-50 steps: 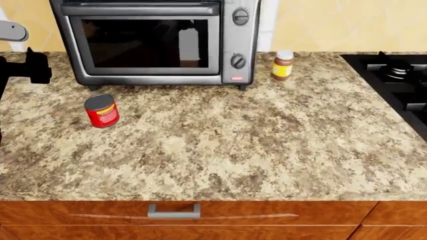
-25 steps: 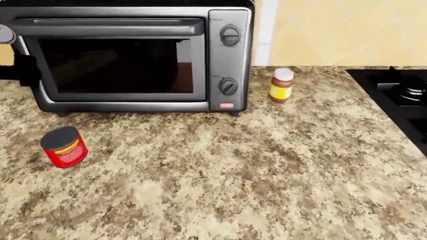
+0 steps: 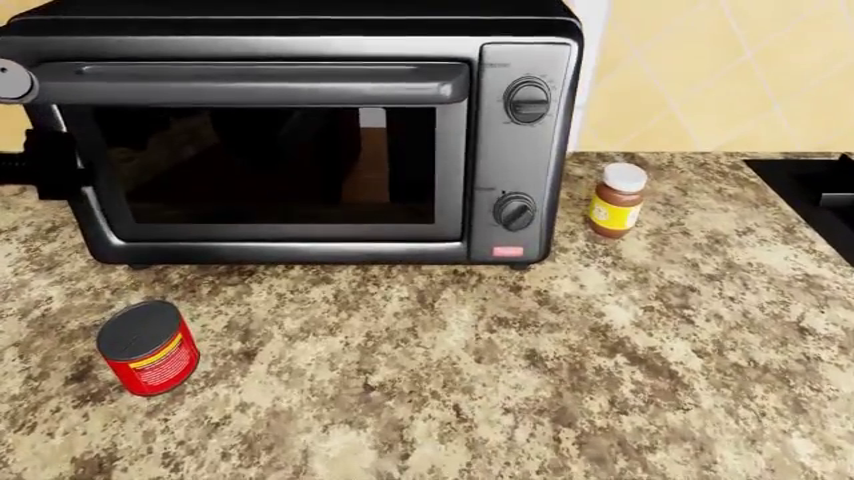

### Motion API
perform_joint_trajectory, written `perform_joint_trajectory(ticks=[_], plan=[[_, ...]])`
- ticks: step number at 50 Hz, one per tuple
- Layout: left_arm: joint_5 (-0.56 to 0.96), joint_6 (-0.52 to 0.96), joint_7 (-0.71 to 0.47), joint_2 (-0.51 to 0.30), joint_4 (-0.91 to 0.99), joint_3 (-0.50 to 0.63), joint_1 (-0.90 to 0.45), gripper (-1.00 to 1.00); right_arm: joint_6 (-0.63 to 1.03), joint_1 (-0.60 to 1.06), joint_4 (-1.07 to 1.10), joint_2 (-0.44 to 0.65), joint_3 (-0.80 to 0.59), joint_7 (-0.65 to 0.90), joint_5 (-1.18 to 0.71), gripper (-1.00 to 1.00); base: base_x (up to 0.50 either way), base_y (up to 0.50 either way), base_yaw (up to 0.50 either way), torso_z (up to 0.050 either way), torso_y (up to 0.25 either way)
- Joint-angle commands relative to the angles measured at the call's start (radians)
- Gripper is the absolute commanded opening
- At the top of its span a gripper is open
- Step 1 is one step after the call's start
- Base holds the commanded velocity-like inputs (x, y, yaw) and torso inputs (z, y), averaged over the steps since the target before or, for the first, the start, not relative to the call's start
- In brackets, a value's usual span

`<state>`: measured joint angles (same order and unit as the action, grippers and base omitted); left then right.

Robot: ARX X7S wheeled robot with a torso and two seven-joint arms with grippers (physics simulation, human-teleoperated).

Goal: Pick the cans from the counter and place them in their designated side in the cabinet.

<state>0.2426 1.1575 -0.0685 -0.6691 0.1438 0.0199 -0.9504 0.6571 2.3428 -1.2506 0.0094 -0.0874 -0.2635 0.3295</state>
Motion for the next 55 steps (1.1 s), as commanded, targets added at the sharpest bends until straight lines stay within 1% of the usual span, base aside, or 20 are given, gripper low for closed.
perform_joint_trajectory(ticks=[1,17,36,37,55], plan=[[-0.139,-0.407,0.038,0.021,-0.382,-0.027,-0.007,1.00,-0.002,0.013,0.005,-0.002,0.004,0.014,0.010,-1.00,0.02,0.00,-0.01,0.010,0.000],[-0.149,-0.466,0.017,0.041,-0.438,-0.024,-0.009,1.00,-0.002,0.013,0.005,-0.002,0.004,0.014,0.010,-1.00,0.02,0.01,-0.01,0.002,0.000],[-0.145,-0.447,0.010,0.031,-0.406,-0.038,0.002,1.00,-0.002,0.013,0.005,-0.002,0.004,0.014,0.010,-1.00,0.02,0.01,-0.01,0.002,0.000],[-0.145,-0.446,0.010,0.031,-0.406,-0.038,0.001,1.00,-0.002,0.013,0.005,-0.002,0.004,0.014,0.010,1.00,0.02,0.01,-0.01,0.000,0.000],[-0.141,-0.433,0.009,0.024,-0.388,-0.045,0.010,1.00,-0.002,0.013,0.005,-0.002,0.004,0.014,0.010,1.00,0.00,0.00,0.00,0.002,0.000]])
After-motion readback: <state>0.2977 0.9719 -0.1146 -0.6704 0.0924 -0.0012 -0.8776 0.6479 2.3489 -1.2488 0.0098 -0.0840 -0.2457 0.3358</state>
